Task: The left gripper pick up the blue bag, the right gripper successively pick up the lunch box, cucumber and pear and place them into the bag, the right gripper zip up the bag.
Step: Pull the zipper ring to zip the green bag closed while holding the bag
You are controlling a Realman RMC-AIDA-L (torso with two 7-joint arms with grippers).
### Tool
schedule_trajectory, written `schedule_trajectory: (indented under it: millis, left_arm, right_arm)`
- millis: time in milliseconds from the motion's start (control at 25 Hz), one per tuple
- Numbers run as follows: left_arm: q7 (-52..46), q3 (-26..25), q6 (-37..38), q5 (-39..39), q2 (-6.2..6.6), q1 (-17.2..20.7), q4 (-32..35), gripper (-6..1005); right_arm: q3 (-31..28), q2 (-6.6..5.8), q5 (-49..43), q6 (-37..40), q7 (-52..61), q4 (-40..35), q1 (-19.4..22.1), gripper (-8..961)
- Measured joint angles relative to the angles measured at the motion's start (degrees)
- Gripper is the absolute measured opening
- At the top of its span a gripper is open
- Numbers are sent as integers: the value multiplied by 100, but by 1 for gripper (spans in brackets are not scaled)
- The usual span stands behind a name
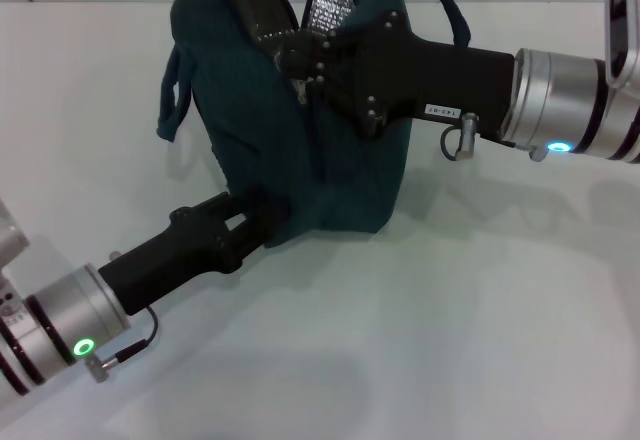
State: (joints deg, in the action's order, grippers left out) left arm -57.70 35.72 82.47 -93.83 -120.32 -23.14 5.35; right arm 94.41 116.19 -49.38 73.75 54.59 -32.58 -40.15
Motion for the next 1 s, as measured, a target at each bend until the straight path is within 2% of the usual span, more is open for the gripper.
schedule_trajectory:
  millis: [280,680,1000]
  left_arm:
    - [127,24,-265,32,-4,-81,-121,442]
    - [413,-1,-334,46,-16,-77,-273,441]
    - [794,-13,-272,322,-17,-51,-455,444]
  right_arm:
    - [-35,0,37,-99,-54,-65,-12,16]
    - [2,0,588,-181,-489,0,40,17]
    - [266,1,588,-157,-466,2,120,17]
